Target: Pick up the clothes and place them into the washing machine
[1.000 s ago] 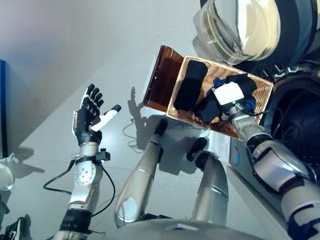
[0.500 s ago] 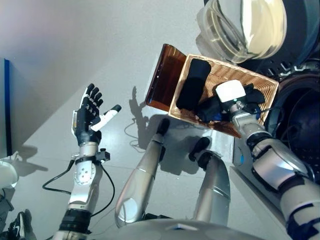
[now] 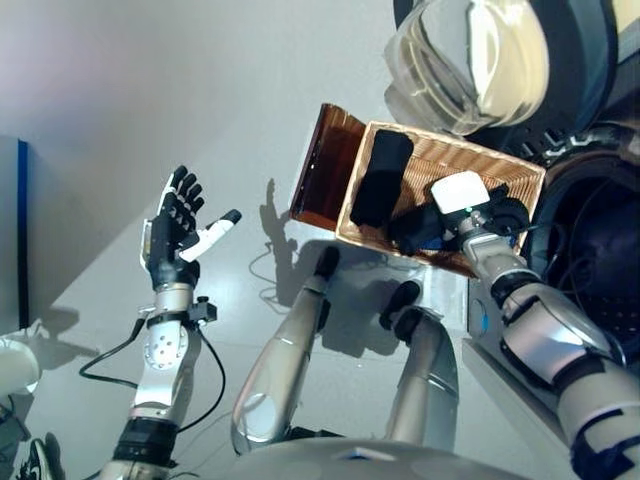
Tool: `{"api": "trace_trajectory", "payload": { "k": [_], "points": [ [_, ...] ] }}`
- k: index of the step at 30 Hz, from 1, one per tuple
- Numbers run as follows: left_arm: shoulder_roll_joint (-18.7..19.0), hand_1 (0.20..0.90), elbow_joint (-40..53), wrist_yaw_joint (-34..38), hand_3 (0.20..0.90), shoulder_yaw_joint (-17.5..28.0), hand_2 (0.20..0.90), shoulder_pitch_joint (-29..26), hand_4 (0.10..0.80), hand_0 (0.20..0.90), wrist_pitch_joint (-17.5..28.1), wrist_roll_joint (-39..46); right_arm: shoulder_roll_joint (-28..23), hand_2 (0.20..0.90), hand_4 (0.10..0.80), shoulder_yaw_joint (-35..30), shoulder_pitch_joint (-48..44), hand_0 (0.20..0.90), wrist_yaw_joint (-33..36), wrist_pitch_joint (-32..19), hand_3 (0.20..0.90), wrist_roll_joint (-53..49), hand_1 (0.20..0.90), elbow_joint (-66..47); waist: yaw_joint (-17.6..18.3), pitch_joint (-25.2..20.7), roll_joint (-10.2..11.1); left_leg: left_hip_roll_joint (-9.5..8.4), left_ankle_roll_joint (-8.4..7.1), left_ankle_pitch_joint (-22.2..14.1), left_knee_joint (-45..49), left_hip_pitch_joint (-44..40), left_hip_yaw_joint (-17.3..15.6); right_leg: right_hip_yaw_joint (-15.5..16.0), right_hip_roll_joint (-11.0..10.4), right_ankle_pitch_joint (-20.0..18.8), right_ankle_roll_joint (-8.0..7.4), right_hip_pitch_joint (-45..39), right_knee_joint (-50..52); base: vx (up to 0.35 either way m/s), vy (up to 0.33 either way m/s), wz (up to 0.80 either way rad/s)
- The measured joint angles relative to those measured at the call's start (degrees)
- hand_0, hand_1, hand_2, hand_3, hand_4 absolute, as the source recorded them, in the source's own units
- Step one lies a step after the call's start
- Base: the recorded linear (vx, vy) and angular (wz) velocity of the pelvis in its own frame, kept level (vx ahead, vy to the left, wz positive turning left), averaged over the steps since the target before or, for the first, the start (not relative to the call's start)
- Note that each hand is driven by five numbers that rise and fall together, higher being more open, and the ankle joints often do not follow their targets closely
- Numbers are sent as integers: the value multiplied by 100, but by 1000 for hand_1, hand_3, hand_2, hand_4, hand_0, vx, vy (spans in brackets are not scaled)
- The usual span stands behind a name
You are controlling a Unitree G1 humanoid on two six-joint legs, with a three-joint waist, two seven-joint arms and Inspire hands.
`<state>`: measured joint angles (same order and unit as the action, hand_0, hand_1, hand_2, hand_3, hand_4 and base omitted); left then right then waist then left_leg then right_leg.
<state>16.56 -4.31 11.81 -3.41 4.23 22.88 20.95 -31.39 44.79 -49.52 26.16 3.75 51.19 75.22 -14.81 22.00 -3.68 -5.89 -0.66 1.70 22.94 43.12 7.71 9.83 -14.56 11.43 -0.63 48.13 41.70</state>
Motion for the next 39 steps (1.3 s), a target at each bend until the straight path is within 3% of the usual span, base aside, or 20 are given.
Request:
{"api": "trace_trajectory", "payload": {
  "k": [3, 8, 18, 25, 31, 34, 39],
  "points": [
    [2, 900, -1, -35, 900, 0, 900, 4, 800, 900, 2, 2, -40, 200, 300, -233, 9, 200, 6, 0, 200, -130, 200, -25, 37, -16, -40, 10, 28, 94, -255, -270, -11, -2, 23, -72, -43, -241, -223, 44, 18, -6],
    [3, 900, -52, -44, 900, 4, 900, 52, 800, 900, 4, 44, -220, 200, 300, -450, 152, 200, 9, -5, 200, -399, 200, -519, 173, -64, -154, 83, 134, 203, -691, -873, -105, 13, 98, -367, -239, -852, -782, -4, 61, -16],
    [-28, 900, -94, 21, 900, 63, 900, 204, 800, 900, 22, 54, -134, 200, 300, -2310, 1609, 200, 486, -352, 200, -1700, 200, -2616, 548, -113, -332, 190, 324, 232, -1375, -1972, -502, -287, 294, -677, -352, -1858, -1737, 68, 59, -25],
    [-398, 900, -143, 77, 900, 105, 900, 413, 800, 900, 33, 24, 765, 200, 300, -3551, 3121, 200, 658, -886, 200, -3374, 200, -3107, 815, -233, -443, 274, 383, 278, -1834, -2462, -663, -367, 409, -844, -477, -2279, -2229, 93, 43, -15],
    [-589, 900, -160, 95, 900, 263, 900, 446, 800, 900, 71, -28, 1207, 200, 300, -3836, 3822, 200, 479, -1339, 200, -4655, 200, -3302, 1015, -281, -503, 298, 393, 280, -1995, -2692, -747, -430, 445, -944, -537, -2423, -2310, 31, 70, -13],
    [-613, 900, -281, 218, 900, 258, 900, 447, 800, 900, 103, -29, 1972, 200, 300, -4313, 3912, 200, 360, -1992, 200, -6328, 200, -3314, 1115, -300, -524, 293, 395, 272, -1994, -2769, -821, -452, 441, -905, -504, -2455, -2289, -17, 99, -13],
    [-618, 900, -284, 266, 900, 208, 900, 478, 800, 900, 115, -13, 2585, 200, 300, -4811, 3798, 200, -265, -2783, 200, -9007, 200, -3084, 1133, -337, -594, 211, 406, 184, -1825, -2716, -1003, -681, 392, -786, -435, -2232, -2001, -53, 64, -14]
  ]
}}
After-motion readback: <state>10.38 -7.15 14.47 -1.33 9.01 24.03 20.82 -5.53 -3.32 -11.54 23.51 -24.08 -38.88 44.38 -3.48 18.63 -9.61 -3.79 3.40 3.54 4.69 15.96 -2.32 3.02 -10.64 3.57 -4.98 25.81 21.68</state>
